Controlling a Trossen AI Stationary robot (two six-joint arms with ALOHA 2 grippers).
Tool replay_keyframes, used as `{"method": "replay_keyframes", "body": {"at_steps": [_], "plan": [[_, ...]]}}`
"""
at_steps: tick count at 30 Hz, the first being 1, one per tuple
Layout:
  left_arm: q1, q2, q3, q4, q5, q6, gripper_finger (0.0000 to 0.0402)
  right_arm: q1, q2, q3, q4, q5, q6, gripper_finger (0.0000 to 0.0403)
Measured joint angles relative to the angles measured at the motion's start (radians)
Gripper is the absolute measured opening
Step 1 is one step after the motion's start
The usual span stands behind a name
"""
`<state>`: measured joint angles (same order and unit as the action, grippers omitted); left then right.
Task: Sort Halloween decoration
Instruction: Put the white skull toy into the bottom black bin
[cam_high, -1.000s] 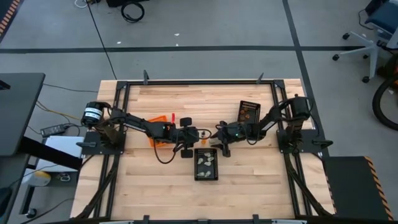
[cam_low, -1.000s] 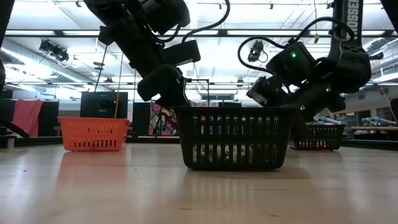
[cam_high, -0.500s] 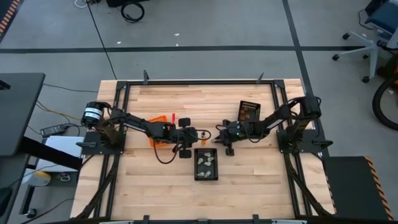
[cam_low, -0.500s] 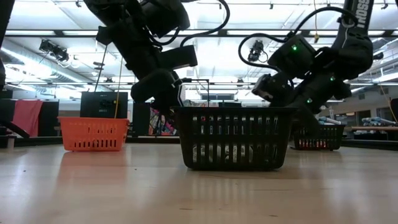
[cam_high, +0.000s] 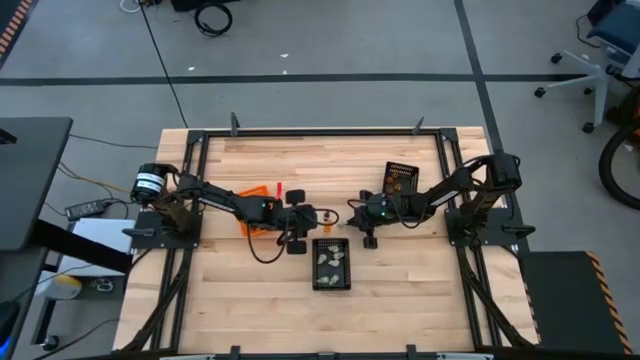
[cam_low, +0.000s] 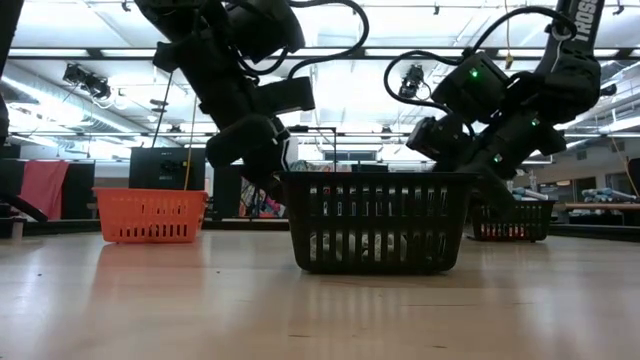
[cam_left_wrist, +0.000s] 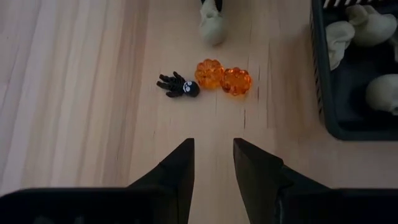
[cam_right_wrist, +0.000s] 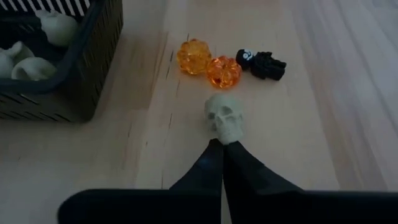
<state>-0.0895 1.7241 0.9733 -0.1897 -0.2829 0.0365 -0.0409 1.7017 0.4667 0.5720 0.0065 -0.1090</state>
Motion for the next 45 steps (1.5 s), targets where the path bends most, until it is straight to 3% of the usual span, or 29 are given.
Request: {"method": "replay_keyframes", "body": {"at_steps": [7,13,20,27,39,45], "plan": [[0.0,0.0,0.0,-0.012,0.0,-0.01,0.0116,0.0,-0.004,0.0,-0.021,0.002,0.026,0.002],[-0.005,0.0,0.0,-0.018,0.0,-0.015,0.0116,0.002,-0.015,0.007,-0.089,0.071,0.066,0.0089],[-0.016,0.0,0.0,-0.026,0.0,-0.019,0.0116,0.026,-0.028,0.037,-0.138,0.052,0.075,0.0181],[-0.025,0.0,0.0,-0.032,0.0,-0.057,0.0116,0.028,-0.026,0.037,-0.133,-0.01,0.102,0.0236],[-0.057,0.0,0.0,-0.071,0.0,-0.062,0.0116,0.032,-0.16,0.037,-0.129,-0.01,0.1,0.0253],[-0.057,0.0,0.0,-0.07,0.0,-0.074,0.0116,0.04,-0.135,0.037,-0.056,-0.005,0.081,0.0252]]}}
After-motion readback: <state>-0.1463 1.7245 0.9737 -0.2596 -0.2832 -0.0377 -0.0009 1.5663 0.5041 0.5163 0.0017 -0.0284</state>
